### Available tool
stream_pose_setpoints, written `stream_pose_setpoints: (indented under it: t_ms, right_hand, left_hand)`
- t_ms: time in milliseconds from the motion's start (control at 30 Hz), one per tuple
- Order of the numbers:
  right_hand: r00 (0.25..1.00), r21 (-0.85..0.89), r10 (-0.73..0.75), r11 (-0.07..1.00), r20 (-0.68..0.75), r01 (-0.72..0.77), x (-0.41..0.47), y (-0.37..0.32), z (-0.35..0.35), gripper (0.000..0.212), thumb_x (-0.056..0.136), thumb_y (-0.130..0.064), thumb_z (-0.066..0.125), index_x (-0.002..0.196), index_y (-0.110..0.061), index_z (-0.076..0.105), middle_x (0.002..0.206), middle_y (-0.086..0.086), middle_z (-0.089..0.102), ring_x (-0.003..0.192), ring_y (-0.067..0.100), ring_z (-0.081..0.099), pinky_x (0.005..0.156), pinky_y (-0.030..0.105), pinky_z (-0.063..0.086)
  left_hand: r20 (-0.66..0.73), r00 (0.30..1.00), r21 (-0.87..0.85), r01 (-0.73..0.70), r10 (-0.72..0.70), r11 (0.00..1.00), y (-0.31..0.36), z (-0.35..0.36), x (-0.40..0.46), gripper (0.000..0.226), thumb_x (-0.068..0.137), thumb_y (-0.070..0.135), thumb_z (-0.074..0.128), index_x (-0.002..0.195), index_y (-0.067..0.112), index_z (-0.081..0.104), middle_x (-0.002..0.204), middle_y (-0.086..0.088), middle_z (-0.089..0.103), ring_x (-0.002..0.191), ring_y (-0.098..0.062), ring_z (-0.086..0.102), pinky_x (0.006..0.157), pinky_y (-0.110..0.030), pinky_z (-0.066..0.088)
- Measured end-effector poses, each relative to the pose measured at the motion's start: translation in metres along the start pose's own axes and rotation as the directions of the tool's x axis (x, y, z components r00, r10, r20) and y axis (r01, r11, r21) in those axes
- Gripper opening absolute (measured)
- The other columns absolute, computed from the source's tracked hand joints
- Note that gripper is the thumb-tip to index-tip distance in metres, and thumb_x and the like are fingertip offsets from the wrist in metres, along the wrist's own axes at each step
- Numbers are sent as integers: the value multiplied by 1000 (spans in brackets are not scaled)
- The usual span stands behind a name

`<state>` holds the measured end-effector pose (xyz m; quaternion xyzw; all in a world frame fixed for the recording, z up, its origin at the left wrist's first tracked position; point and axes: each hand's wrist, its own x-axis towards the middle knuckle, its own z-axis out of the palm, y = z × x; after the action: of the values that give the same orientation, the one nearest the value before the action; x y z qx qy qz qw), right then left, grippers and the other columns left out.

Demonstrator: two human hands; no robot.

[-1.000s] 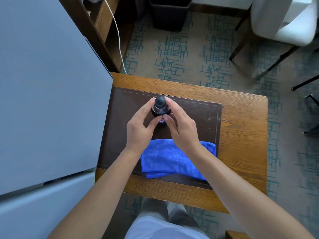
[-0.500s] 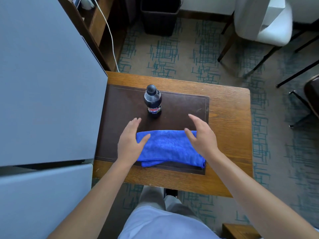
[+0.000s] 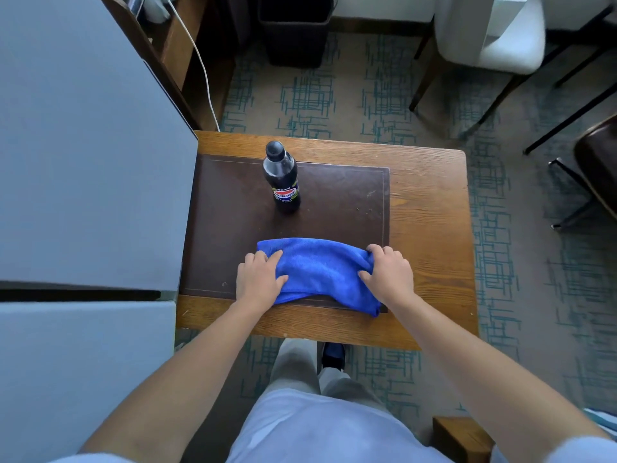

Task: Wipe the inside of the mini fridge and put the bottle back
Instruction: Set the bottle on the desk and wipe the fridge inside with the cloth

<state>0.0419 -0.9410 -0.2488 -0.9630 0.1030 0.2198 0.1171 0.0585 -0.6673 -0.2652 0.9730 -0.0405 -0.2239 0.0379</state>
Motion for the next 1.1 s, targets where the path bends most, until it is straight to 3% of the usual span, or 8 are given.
stream_pose_setpoints:
  t_ms: [133,233,333,433,567,667,833,1100]
  right_hand:
    - [999,32,-38,999,-17,39,-8,-3,-1,24,94,-37,64,115,-25,68,112,1,58,108,24,54,91,37,46]
    - [996,271,-90,959,4,85,-17,-11,-16,7,89,-24,66,94,-21,66,114,-1,61,106,22,56,83,33,47]
    - [985,512,-166,851,50,118,-33,-25,-47,8,90,-12,64,91,-19,61,100,1,69,84,21,62,63,27,47]
    - [962,583,-274,782,5,220,-51,-33,-83,17,89,-4,62,89,-21,59,84,-1,65,72,14,56,58,24,42]
    - [933,646,-341,687,-118,333,-68,-32,-126,18,89,-6,68,93,-23,69,84,-6,70,80,15,63,68,27,48]
    - [934,741,-303,579,-192,340,-80,-19,-153,14,92,-8,70,97,-21,72,90,-6,73,89,20,67,75,31,51]
    - [961,855,-145,439,-236,276,-93,10,-170,15,92,-10,72,99,-23,74,99,-1,76,93,15,69,84,37,55]
    - [963,645,-87,726,-254,236,-122,10,-147,58,82,-42,83,132,-33,55,106,-14,70,92,12,70,88,31,55]
  left_hand:
    - [-10,1000,-12,-3,3,1000,-3,1,-7,56,101,51,55,153,31,46,124,-2,55,116,-23,49,96,-37,44]
    - [-34,999,-107,-35,31,994,-2,-5,-12,58,97,50,61,150,28,49,140,-2,52,132,-25,45,106,-40,42]
    - [-84,978,-278,-209,193,938,9,-25,-20,81,93,41,71,161,27,29,168,2,30,158,-30,19,123,-46,28]
    - [-124,930,-439,-364,346,822,30,-55,-24,84,91,26,77,160,31,30,167,12,32,160,-26,9,124,-44,22]
    - [-57,898,-630,-371,436,682,50,-89,-30,37,94,20,73,131,21,68,144,7,63,151,-13,31,121,-36,29]
    - [-8,896,-686,-329,445,649,59,-106,-44,21,94,28,74,114,23,75,119,7,75,123,-14,63,107,-41,48]
    - [-20,905,-837,-248,426,488,78,-125,-92,4,96,21,72,98,18,74,97,1,77,93,-13,71,89,-39,55]
    - [-149,902,-988,-152,405,-24,92,-139,-177,7,91,21,71,97,17,69,95,-6,72,88,-20,68,75,-27,55]
